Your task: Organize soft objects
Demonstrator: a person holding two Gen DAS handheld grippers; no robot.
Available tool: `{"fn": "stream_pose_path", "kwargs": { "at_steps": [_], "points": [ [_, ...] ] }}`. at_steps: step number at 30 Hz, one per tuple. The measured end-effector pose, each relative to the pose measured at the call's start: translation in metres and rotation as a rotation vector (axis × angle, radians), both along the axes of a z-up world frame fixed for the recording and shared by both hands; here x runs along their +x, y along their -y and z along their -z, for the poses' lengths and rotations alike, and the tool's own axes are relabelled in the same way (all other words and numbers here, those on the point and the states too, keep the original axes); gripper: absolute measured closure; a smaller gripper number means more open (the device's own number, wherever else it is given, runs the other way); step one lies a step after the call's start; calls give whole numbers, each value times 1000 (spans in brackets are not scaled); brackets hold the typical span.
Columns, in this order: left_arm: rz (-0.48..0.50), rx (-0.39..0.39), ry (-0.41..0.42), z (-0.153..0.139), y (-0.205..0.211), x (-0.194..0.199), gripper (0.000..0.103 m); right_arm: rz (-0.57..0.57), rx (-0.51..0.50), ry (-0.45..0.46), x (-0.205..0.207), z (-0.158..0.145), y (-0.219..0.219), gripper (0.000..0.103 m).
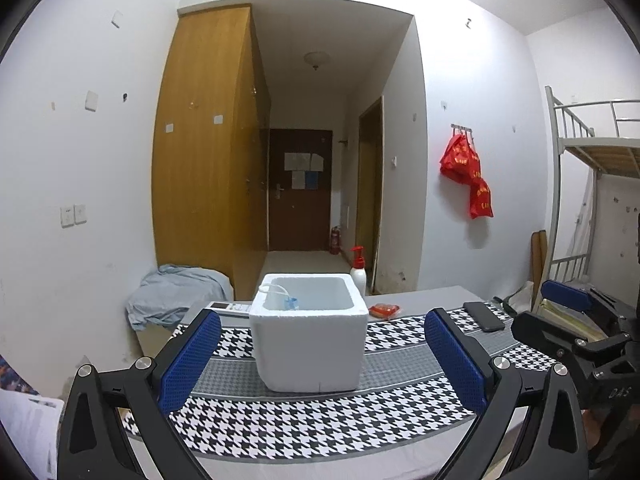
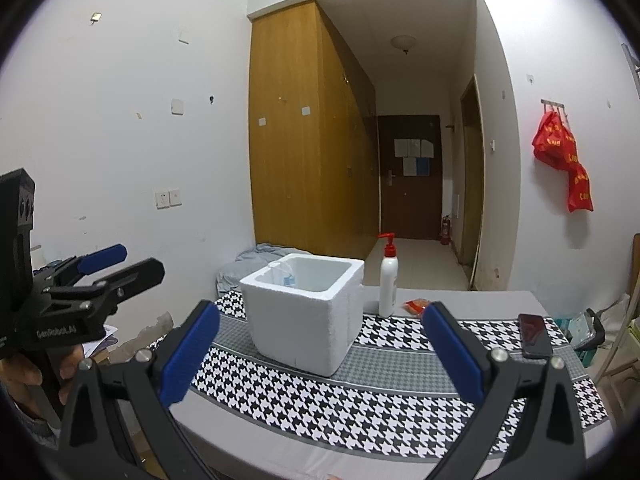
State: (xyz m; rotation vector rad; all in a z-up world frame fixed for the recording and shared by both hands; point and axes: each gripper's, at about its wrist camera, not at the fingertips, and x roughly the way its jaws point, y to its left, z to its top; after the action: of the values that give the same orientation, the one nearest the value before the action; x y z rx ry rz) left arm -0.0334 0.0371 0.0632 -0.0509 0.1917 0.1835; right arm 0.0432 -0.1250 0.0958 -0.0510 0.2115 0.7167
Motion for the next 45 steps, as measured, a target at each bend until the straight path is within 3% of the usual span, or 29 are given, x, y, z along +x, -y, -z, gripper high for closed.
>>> {"fn": "stream_pose_path", "kwargs": {
  "at_steps": [11, 17, 27, 45],
  "points": [
    [-24, -24, 49, 29, 5, -24, 1, 26, 10, 37, -24, 17, 4, 0],
    [-47, 23, 69, 43, 14, -34, 1, 32, 11, 62, -36, 33, 4, 0],
    [-36, 27, 72, 64, 20, -51, 1, 39, 6, 81, -54, 61, 6, 0],
    [-57, -9, 84, 87, 16, -77, 1, 67, 15, 27, -66, 96, 8, 0]
  ]
}}
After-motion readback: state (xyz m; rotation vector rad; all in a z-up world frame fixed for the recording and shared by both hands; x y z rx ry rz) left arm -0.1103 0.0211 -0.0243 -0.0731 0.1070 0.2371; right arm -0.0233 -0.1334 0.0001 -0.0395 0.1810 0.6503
